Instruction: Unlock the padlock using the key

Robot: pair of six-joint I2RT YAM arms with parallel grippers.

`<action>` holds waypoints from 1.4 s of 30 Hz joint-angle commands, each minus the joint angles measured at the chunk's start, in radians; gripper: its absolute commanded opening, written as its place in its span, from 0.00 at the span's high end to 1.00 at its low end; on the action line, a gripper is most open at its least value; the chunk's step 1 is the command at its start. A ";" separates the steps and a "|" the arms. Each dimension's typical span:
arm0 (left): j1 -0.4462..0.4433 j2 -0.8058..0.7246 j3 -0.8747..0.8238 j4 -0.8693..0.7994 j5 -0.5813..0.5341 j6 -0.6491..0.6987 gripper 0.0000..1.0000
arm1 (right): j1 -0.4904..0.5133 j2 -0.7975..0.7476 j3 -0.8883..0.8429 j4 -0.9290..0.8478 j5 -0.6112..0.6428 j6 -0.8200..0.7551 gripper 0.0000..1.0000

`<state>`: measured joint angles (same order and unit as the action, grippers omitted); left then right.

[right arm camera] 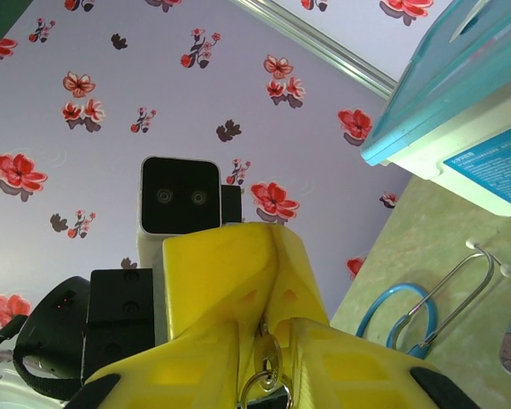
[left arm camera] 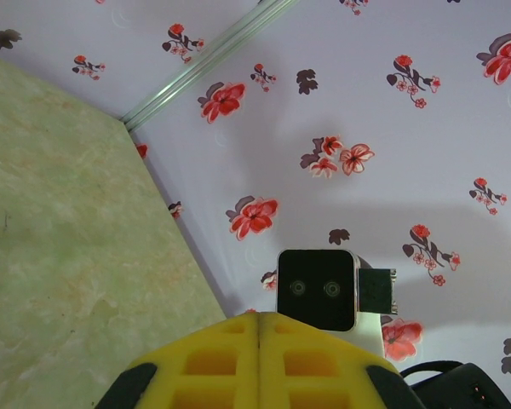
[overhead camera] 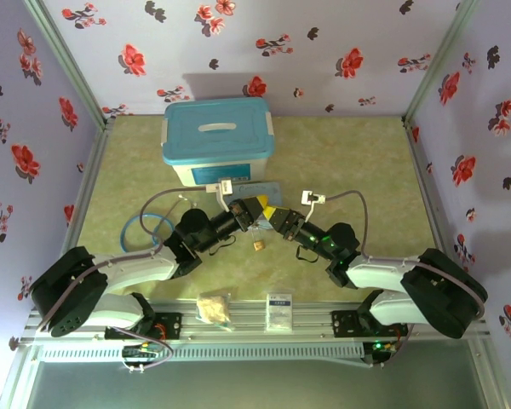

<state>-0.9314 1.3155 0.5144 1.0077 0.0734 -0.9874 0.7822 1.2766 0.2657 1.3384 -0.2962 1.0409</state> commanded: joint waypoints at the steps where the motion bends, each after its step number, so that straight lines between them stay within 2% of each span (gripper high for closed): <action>1: -0.009 0.016 0.021 0.000 0.014 0.024 1.00 | 0.014 0.008 0.020 0.047 0.004 0.002 0.79; 4: -0.009 0.028 0.028 0.012 0.013 0.019 1.00 | 0.034 0.008 0.018 0.047 0.018 -0.007 0.83; 9: -0.007 0.036 0.026 0.017 0.013 0.014 1.00 | 0.039 -0.014 0.003 0.047 0.045 -0.013 0.97; 14: 0.000 0.042 0.012 0.030 0.007 -0.004 1.00 | 0.038 -0.022 -0.018 0.047 0.057 -0.012 1.00; 15: 0.004 0.040 0.008 0.022 0.004 -0.007 0.95 | 0.038 -0.023 -0.024 0.047 0.060 -0.012 1.00; 17: 0.013 0.027 -0.005 -0.009 -0.025 -0.013 0.67 | 0.038 -0.029 -0.037 0.047 0.070 -0.012 1.00; 18: 0.017 0.007 -0.012 -0.045 -0.053 -0.009 0.58 | 0.037 -0.031 -0.046 0.046 0.075 -0.010 1.00; 20: 0.020 -0.058 -0.012 -0.223 -0.147 0.009 0.38 | 0.030 -0.042 -0.061 0.033 0.083 -0.006 1.00; 22: 0.019 -0.110 0.006 -0.453 -0.262 0.026 0.29 | 0.024 -0.059 -0.068 -0.018 0.089 -0.008 1.00; 25: 0.019 -0.141 -0.025 -0.524 -0.304 0.047 0.28 | 0.018 -0.127 -0.044 -0.232 0.098 -0.036 1.00; 30: -0.031 -0.137 0.017 -0.773 -0.354 0.066 0.28 | 0.018 -0.325 0.092 -0.972 0.231 -0.236 1.00; 33: -0.082 -0.095 0.041 -0.855 -0.388 0.052 0.28 | 0.016 -0.417 0.143 -1.262 0.331 -0.336 1.00; 37: -0.126 0.012 0.017 -0.776 -0.388 -0.034 0.31 | 0.016 -0.460 0.166 -1.395 0.339 -0.408 1.00; 42: -0.156 0.133 0.093 -0.831 -0.441 -0.007 0.31 | 0.016 -0.460 0.160 -1.413 0.318 -0.405 1.00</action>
<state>-1.0733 1.4162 0.5457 0.2222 -0.2916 -0.9955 0.8032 0.8249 0.4122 0.0174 0.0013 0.6800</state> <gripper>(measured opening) 0.688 0.042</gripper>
